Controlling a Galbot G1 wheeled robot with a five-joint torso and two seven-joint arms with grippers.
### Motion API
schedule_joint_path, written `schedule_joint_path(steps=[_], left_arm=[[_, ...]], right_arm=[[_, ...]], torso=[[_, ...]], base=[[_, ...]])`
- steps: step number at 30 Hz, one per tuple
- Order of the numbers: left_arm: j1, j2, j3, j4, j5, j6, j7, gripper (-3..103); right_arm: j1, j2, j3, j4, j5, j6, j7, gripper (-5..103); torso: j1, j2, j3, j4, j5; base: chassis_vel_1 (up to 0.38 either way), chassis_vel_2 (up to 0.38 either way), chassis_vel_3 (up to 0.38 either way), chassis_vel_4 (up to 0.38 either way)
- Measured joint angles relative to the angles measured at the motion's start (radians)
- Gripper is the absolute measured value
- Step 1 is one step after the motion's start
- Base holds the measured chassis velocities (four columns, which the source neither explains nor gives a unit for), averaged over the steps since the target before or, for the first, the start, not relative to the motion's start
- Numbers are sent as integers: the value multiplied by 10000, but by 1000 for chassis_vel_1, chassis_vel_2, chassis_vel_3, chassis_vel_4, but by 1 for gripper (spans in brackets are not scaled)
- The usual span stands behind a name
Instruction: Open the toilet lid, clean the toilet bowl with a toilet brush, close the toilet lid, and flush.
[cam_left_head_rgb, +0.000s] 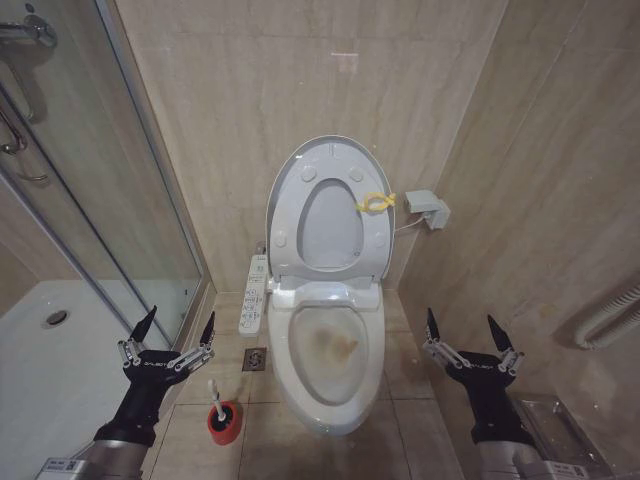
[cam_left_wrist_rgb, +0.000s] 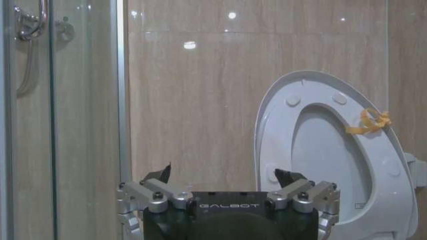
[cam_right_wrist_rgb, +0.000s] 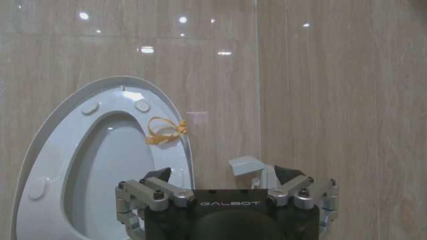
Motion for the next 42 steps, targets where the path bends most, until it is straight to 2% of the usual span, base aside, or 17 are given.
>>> schedule_joint_path(steps=[42], left_arm=[[0, 0, 1, -1, 0, 0, 0, 100]], right_arm=[[1, 0, 0, -1, 0, 0, 0, 100]], torso=[[0, 0, 0, 0, 0]], base=[[0, 0, 0, 0]])
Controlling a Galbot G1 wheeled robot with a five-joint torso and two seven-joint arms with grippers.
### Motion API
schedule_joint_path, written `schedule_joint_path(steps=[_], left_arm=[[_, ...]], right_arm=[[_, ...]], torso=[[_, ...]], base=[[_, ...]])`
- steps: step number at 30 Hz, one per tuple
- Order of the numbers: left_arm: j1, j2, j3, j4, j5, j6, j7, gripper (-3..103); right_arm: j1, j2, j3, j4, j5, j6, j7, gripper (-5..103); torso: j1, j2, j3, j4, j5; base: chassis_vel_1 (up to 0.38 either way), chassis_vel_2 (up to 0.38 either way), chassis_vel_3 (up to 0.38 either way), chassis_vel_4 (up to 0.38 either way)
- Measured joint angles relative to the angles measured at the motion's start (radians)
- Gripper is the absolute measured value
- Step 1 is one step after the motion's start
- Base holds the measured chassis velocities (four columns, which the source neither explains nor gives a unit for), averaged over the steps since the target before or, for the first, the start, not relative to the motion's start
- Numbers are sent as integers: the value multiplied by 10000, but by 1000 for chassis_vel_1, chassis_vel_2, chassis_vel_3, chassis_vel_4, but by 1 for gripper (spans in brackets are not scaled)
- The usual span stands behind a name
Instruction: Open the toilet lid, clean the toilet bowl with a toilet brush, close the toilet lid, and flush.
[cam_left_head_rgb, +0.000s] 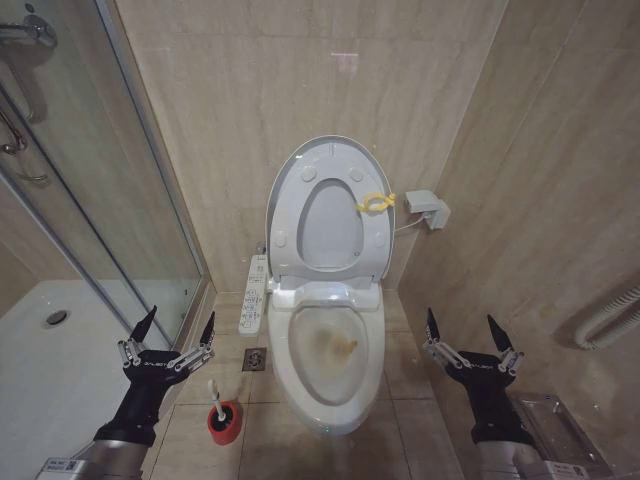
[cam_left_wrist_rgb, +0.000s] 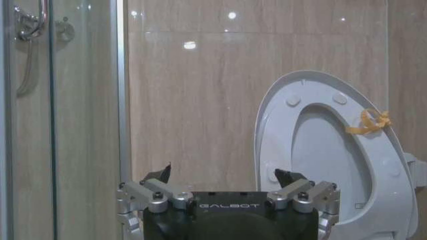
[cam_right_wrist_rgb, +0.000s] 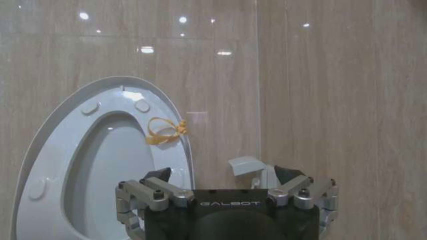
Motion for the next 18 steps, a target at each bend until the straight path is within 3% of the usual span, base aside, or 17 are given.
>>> schedule_joint_path(steps=[10, 11, 12, 13, 16, 17, 18], left_arm=[[-68, 0, 0, 34, -83, 148, 8, 100], [-130, 0, 1, 76, -169, 290, 20, 100], [-384, 0, 8, 240, -505, 835, 74, 100], [-384, 0, 8, 240, -505, 835, 74, 100], [-866, 5, 24, 547, -1148, 1903, 179, 100], [-866, 5, 24, 547, -1148, 1903, 179, 100], [-1023, 5, 30, 646, -1357, 2248, 212, 100]], right_arm=[[0, 0, 0, 0, 0, 0, 0, 100], [0, 0, 0, 0, -1, 0, 0, 100], [0, 0, 0, 0, -1, 0, 0, 100], [0, 0, 0, 0, -1, 0, 0, 100], [0, 0, 0, 0, 0, 0, 0, 100], [0, 0, 0, 0, 0, 0, 0, 100], [0, -1, 0, 0, 0, 0, 0, 100]], torso=[[0, 0, 0, 1, 1], [0, 0, 0, 1, 1], [0, 0, 0, 1, -1], [0, 0, 0, 1, -1], [0, 0, 0, 0, 0], [0, 0, 0, 0, 0], [0, 0, 0, 0, -1]], base=[[0, 0, 0, 0], [0, 0, 0, 0], [0, 0, 0, 0], [0, 0, 0, 0], [0, 0, 0, 0], [0, 0, 0, 0], [0, 0, 0, 0]])
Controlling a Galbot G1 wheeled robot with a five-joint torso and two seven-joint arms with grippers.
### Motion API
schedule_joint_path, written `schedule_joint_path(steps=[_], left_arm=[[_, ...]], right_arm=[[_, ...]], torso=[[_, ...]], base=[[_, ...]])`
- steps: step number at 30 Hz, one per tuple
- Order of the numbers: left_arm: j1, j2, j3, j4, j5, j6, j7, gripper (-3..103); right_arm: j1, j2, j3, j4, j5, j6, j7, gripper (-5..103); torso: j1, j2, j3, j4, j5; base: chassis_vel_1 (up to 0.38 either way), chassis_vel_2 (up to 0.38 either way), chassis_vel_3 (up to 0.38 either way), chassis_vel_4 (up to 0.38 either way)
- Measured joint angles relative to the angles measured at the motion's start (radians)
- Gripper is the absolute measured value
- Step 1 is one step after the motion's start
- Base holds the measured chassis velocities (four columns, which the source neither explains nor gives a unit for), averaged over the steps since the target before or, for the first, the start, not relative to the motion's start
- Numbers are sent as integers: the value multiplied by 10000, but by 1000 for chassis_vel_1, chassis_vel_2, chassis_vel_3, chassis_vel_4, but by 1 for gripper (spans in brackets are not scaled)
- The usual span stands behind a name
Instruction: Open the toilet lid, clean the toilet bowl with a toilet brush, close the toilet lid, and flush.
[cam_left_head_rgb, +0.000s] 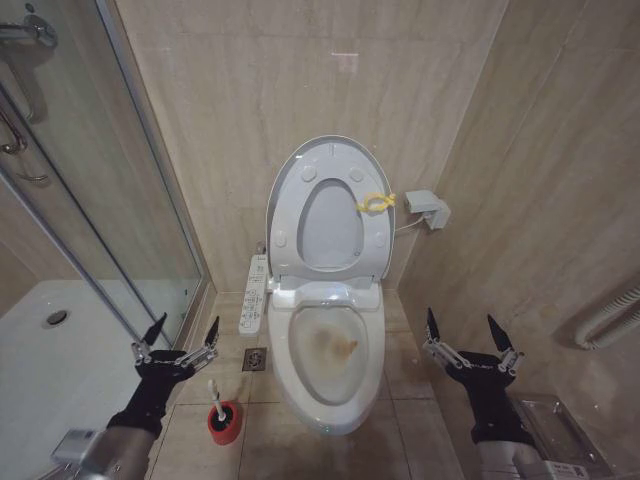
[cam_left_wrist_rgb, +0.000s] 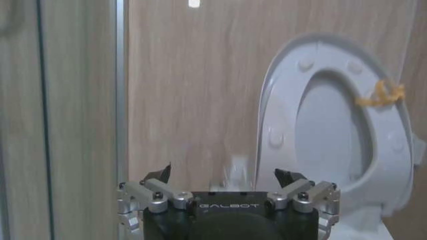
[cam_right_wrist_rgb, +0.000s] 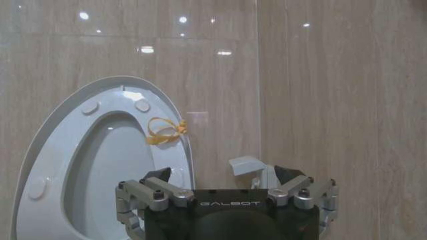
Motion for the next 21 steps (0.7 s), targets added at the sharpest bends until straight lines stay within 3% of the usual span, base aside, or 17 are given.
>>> schedule_joint_path(steps=[2, 3, 5, 7, 8, 11, 16, 19, 21], left_arm=[[-394, 2, 14, 254, -533, 882, 87, 100], [-394, 2, 14, 254, -533, 882, 87, 100], [-667, -18, 13, 384, -784, 1515, 235, 100], [-652, -91, 20, 187, -623, 1632, 478, 100], [-624, -136, 41, 131, -416, 1486, 604, 100], [-505, -241, 182, 631, 437, 414, 684, 100], [-169, -316, 244, 1029, 741, -212, 947, 100], [-72, -389, 169, 2147, 1455, -1564, 1651, 100], [-9, -417, 190, 2532, 1788, -1879, 1643, 100]], right_arm=[[0, 1, 0, 0, 0, 0, 0, 100], [0, 1, 0, 0, 0, 0, 0, 100], [0, -1, 0, 0, 0, 0, 0, 100], [0, 0, 0, 0, 0, 0, 0, 100], [0, 1, 0, 0, 0, 0, 0, 100], [0, 0, 0, 0, 0, 0, 0, 100], [0, 0, 0, 0, 0, 0, 0, 100], [0, 0, 0, 0, 0, 0, 0, 100], [1, 0, 0, 0, 0, 0, 0, 100]], torso=[[0, 0, 0, 0, 0], [0, 0, 0, 0, 0], [0, 0, 0, -3, -1], [1, -1, 1, -3, -4], [0, -1, 0, 0, 11], [0, -1, 0, -2, -3], [0, -1, 0, 2, 2], [0, -1, 0, -2, 0], [0, -1, 0, -2, 0]], base=[[0, 0, 0, 0], [0, 0, 0, 0], [0, 0, 0, 0], [0, 0, 0, 0], [0, 0, 0, 0], [0, 0, 0, 0], [0, 0, 0, 0], [0, 0, 0, 0], [0, 0, 0, 0]])
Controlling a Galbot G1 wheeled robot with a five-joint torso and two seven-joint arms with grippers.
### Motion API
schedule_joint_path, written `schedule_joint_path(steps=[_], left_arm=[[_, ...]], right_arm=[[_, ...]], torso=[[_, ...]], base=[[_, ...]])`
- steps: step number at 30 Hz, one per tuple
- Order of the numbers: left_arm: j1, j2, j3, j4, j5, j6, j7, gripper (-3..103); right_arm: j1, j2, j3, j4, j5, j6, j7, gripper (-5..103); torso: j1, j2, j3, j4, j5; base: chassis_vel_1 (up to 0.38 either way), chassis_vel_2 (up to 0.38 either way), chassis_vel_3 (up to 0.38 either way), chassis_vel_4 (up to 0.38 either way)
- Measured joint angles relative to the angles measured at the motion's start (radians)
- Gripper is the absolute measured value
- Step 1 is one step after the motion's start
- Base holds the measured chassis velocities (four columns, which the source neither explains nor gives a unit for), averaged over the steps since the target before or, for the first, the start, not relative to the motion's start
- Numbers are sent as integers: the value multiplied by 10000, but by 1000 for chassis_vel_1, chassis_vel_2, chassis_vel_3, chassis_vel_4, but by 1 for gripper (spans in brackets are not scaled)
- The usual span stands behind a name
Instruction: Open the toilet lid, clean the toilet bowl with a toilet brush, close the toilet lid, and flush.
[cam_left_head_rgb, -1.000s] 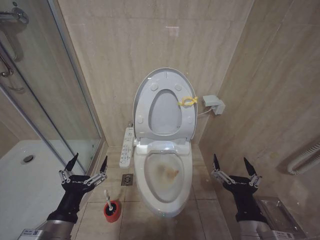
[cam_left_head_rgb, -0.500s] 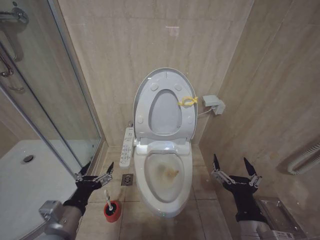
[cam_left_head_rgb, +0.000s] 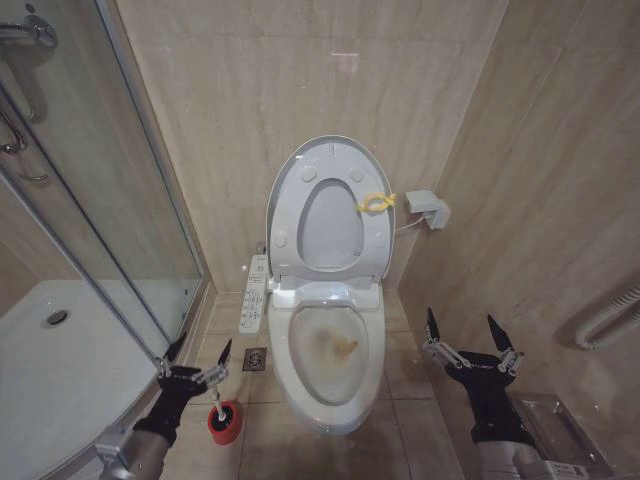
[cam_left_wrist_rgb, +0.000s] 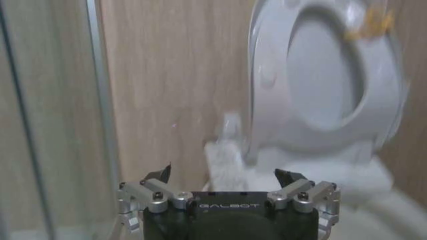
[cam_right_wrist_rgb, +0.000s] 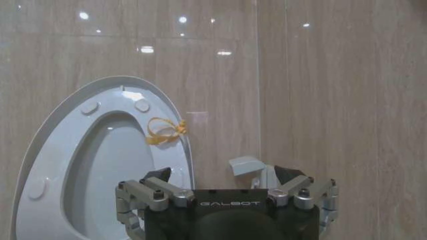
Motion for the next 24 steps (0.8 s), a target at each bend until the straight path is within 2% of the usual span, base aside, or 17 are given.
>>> schedule_joint_path(steps=[3, 4, 8, 10, 13, 14, 17, 19, 21, 24], left_arm=[[190, -117, 211, 1048, 372, -736, -257, 100], [190, -117, 211, 1048, 372, -736, -257, 100], [154, -280, 380, 2761, 889, -2039, -155, 100], [141, -286, 414, 3120, 887, -2245, -134, 100], [-87, -285, 460, 4276, 513, -2912, 133, 100], [-87, -285, 460, 4276, 513, -2912, 133, 100], [-745, -263, 451, 5524, 82, -3586, 485, 100], [-934, -246, 454, 5761, 11, -3709, 593, 100], [-1613, -136, 499, 6618, -215, -4109, 1086, 100], [-2140, 33, 594, 7261, -425, -4232, 1411, 100]], right_arm=[[0, 1, 0, 0, 0, 0, -1, 100], [0, 1, 0, 0, 0, 0, -1, 100], [0, 0, 0, 0, 0, 0, 0, 100], [0, 0, 1, 0, 0, 0, 0, 100], [0, 0, 0, 0, 0, 0, 0, 100], [0, 0, 0, 0, 0, 0, 0, 100], [0, 1, 0, 0, 0, 0, 0, 100], [-1, 0, 0, 0, 0, 0, 0, 100], [0, 0, 0, 0, 0, 0, -1, 100], [0, 1, 0, 0, 0, 0, 0, 100]], torso=[[0, 0, 0, 3, 0], [0, 0, 0, 3, 0], [0, 1, 0, 2, 0], [0, 1, 0, 1, 0], [-1, 2, -1, 3, 1], [-1, 2, -1, 3, 1], [0, 1, 0, 3, 0], [0, 1, 0, 3, 0], [0, 1, 0, 2, -1], [0, 1, 0, -2, 0]], base=[[0, 0, 0, 0], [0, 0, 0, 0], [0, 0, 0, 0], [0, 0, 0, 0], [0, 0, 0, 0], [0, 0, 0, 0], [0, 0, 0, 0], [0, 0, 0, 0], [0, 0, 0, 0], [0, 0, 0, 0]])
